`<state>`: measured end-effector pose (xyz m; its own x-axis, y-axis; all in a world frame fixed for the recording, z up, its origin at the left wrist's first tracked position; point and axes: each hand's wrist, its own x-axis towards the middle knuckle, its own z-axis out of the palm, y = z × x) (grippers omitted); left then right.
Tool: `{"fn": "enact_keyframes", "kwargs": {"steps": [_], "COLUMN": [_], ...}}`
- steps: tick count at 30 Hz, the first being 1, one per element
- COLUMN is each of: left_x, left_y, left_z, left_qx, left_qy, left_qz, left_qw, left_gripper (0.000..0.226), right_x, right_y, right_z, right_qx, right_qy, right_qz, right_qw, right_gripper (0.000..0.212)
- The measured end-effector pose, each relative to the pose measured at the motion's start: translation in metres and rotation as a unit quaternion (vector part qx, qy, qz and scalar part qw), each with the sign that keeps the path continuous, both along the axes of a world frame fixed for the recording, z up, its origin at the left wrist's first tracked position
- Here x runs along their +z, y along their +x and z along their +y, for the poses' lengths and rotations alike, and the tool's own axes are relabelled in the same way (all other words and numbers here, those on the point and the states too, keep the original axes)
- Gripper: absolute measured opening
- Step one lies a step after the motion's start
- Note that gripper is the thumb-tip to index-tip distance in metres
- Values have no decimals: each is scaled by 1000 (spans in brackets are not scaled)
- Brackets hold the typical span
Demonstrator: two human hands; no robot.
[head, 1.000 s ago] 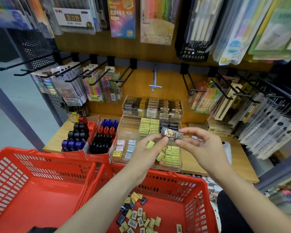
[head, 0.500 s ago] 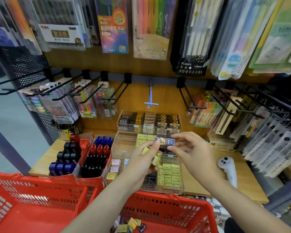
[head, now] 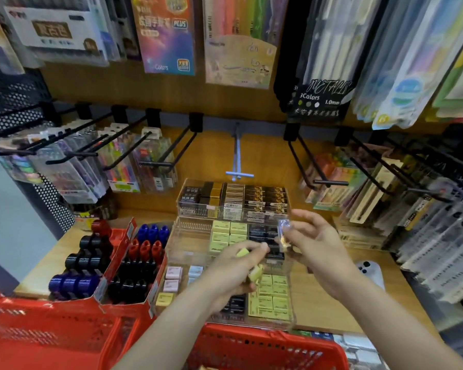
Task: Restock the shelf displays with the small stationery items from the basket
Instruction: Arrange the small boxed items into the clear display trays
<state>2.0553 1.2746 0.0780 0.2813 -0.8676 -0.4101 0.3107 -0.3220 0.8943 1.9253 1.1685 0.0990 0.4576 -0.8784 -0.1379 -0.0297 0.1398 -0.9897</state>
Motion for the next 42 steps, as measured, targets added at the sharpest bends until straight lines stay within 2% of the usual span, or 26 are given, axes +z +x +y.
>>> {"fn": "enact_keyframes", "kwargs": {"steps": [3,7,10,12,14,17,20,25,30,36,38,40,42], "left_x": [5,11,9,8,6,2,-3,-13,-19,-10,-3,6,14], "left_y": [0,-2,-1,0,1,6,13,23,25,21,19,15,7], "left_z": [1,3,5,6,5,2,-1,-8,-13,-4,3,15,29], "left_qx": [32,32,59,72,82,121,159,168,187,174,174,165,154], "left_qy": [-30,-55,-58,-57,-48,-32,-15,-14,-20,-25,-40,-51,-60], "left_qz": [-12,-43,-29,-9,15,81,155,221,221,248,269,271,257], "left_qw": [999,997,996,996,995,989,975,961,957,953,946,947,952], "left_gripper": [23,23,26,27,26,31,37,26,18,22,24,26,28], "right_x": [1,4,2,-1,-6,-9,-13,-30,-35,-39,-28,-16,1], "right_y": [-5,-8,-7,-6,-3,7,32,71,90,76,58,34,10], "right_z": [3,13,15,15,10,-16,-53,-86,-90,-73,-58,-37,-6], "right_qx": [75,122,93,63,32,-35,-67,-29,9,67,66,95,153], "right_qy": [-76,-128,-143,-188,-260,-359,-346,-356,-371,-404,-438,-440,-333], "right_qz": [57,67,75,99,139,236,305,356,388,449,396,307,222], "right_qw": [993,982,982,975,955,902,885,863,844,794,804,838,903], "right_gripper": [23,20,33,31,25,24,29,28,25,44,47,39,26]}}
